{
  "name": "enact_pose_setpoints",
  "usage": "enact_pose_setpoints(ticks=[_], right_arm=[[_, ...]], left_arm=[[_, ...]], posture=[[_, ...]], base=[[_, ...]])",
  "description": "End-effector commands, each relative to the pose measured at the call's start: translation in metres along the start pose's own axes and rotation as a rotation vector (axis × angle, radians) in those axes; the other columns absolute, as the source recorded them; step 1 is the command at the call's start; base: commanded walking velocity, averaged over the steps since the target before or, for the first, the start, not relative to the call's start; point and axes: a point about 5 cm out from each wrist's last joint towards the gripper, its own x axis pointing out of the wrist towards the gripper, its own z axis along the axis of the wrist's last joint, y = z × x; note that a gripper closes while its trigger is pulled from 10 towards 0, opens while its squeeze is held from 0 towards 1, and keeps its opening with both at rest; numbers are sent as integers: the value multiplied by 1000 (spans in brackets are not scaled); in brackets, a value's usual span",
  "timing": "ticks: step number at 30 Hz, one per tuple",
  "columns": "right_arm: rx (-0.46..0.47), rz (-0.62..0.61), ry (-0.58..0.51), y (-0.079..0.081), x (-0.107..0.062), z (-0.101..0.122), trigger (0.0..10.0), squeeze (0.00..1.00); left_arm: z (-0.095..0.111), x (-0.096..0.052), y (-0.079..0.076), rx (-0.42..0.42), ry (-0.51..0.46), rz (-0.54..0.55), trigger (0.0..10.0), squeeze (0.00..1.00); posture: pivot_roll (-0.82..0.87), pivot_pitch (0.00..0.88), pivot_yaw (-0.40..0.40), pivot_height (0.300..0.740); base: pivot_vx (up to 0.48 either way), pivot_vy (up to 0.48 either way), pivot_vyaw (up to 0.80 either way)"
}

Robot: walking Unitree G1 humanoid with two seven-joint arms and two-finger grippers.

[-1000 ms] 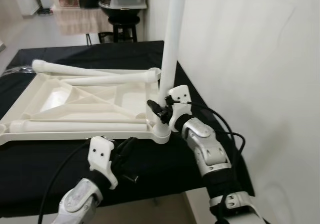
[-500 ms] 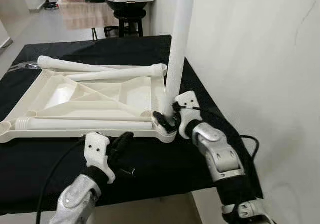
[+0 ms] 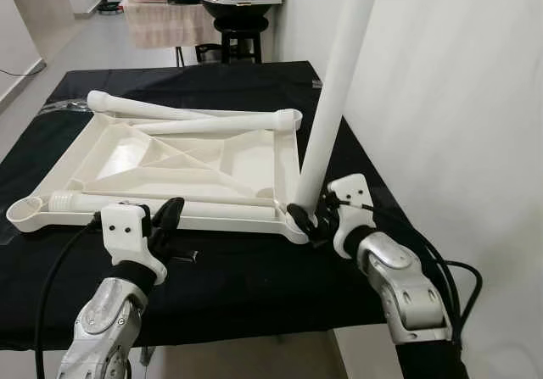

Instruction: Building children table

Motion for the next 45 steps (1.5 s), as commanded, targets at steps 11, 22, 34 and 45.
enact_pose_setpoints(ticks=[11, 22, 34, 45], right_arm=[[-44, -53, 53, -28, -22, 1, 10000, 0], [-74, 279, 226, -16, -59, -16, 10000, 0], [-82, 514, 162, 17, -63, -5, 10000, 0], [-83, 544, 181, 26, -59, -11, 10000, 0]], left_arm=[[-9, 3, 7, 21, 71, 58, 10000, 0], [-18, -3, 9, 41, 115, 72, 10000, 0], [-24, 0, 4, 77, 142, 69, 10000, 0], [-25, -1, 4, 83, 140, 65, 10000, 0]], posture=[[-43, 48, -28, 740], [-49, 41, -31, 740], [-54, 31, -25, 740], [-49, 36, -27, 740]], base=[[0, 0, 0], [0, 0, 0], [0, 238, 0], [0, 480, 0]])
